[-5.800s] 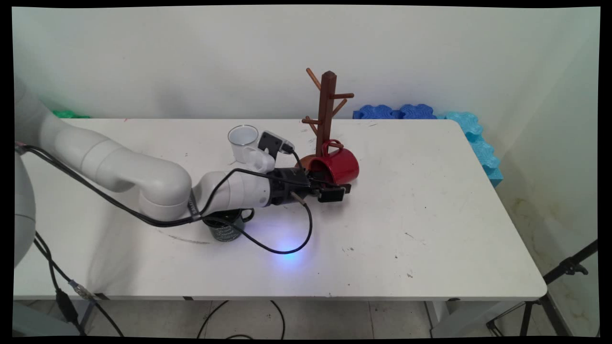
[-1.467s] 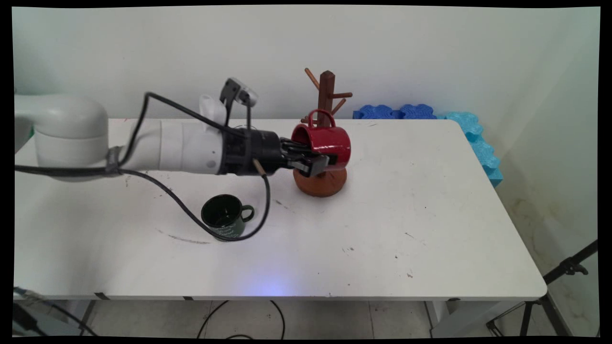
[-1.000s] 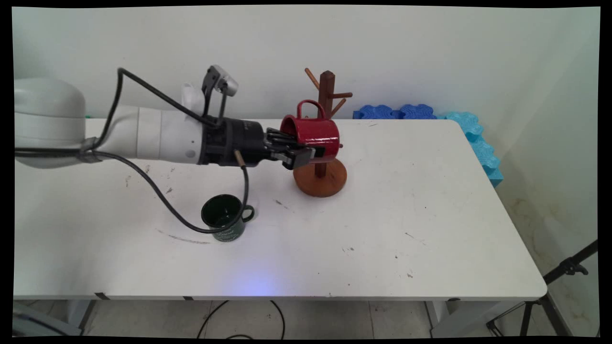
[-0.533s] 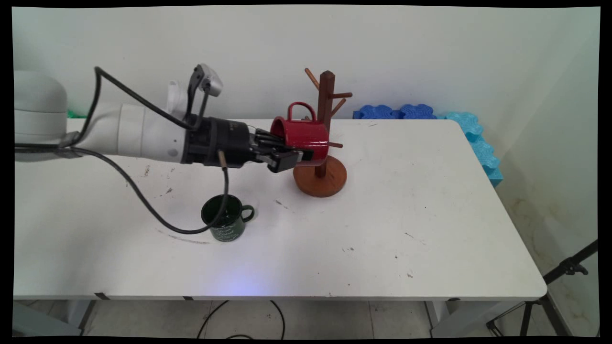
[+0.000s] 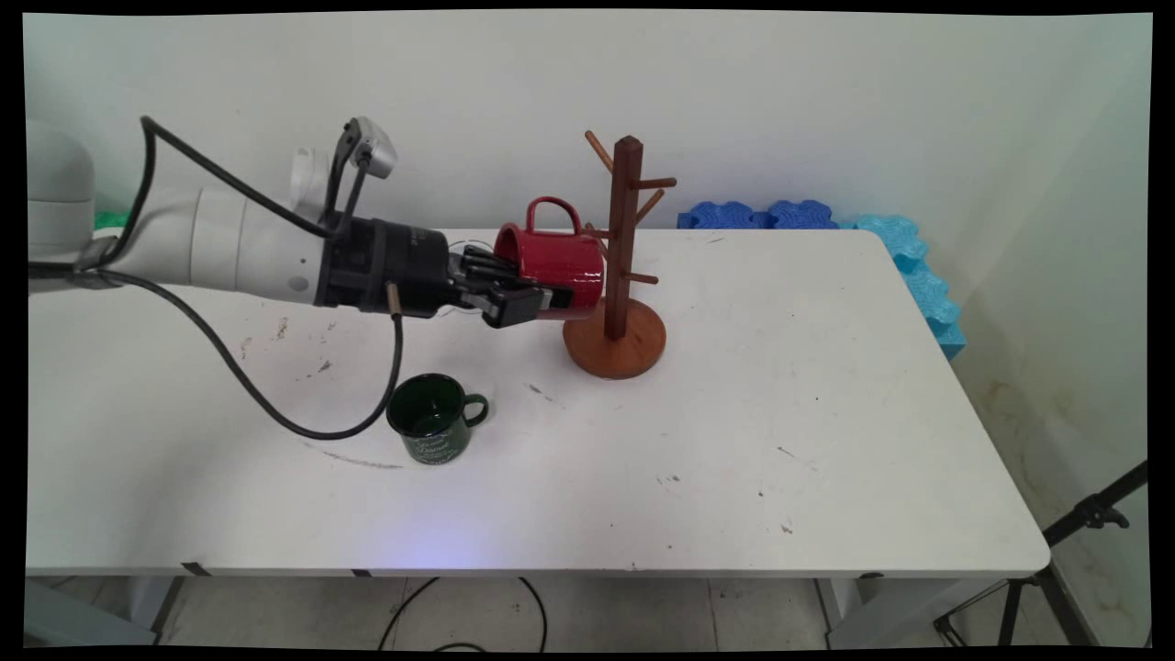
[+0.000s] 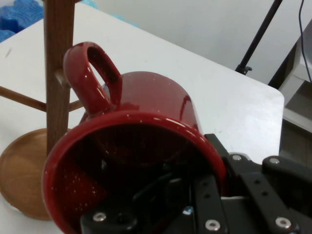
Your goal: Place the picked object on the table
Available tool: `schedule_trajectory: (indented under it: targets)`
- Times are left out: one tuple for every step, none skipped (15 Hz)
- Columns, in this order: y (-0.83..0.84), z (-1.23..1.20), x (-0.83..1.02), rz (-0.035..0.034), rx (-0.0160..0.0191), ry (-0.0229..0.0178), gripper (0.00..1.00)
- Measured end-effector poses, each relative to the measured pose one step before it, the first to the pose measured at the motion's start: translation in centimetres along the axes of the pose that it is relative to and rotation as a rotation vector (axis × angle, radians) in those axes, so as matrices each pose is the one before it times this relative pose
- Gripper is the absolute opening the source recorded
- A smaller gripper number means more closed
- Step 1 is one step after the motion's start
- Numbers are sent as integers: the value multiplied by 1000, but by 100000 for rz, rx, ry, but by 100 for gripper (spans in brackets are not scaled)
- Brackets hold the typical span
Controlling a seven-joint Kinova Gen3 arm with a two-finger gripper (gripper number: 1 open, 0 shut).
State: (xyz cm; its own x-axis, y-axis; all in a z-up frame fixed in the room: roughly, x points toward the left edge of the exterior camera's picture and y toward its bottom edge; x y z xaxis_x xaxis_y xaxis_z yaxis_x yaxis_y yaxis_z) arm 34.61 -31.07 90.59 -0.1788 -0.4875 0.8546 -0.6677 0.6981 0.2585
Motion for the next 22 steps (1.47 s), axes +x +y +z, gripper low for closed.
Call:
schedule_trajectory:
  targets:
    - [-49,-153,53,662,-245,-360,0]
    - [-53,-155,61,784,-283,-449,0]
    - [-68,-201,83,1039,-113,-592,0]
    - [-47,-190,73,897,-12,-582,0]
    - [-99,-280,156,1710,312,-1295,0]
    - [-74,-243,117,1418,277,-1253,0]
    - [-140,-304,151,2019,619,-2121,0]
    - [-167,-272,131,1873,805,-2234,0]
    - [-146,-180,96,1273,670,-1721,0]
    - [-152,-175,87,1238,758,-1733,0]
    - [-217,-231,144,1888,1165,-2585,0]
    - [-164,-132,90,1241,778,-1736,0]
    - [-270,-199,147,2047,1198,-2502,0]
    - [-239,-138,157,2114,960,-2317,0]
    - [-318,-211,216,3097,1335,-3239,0]
    - [-176,-106,153,1961,779,-2001,0]
    - [-124,-126,132,1970,729,-2061,0]
    - [-119,-100,145,1906,698,-1952,0]
    - [-88,-58,182,1986,643,-1906,0]
    - [-92,-5,283,2562,716,-2380,0]
    - [-77,13,325,2858,766,-2673,0]
    - [-106,55,345,3135,561,-3024,0]
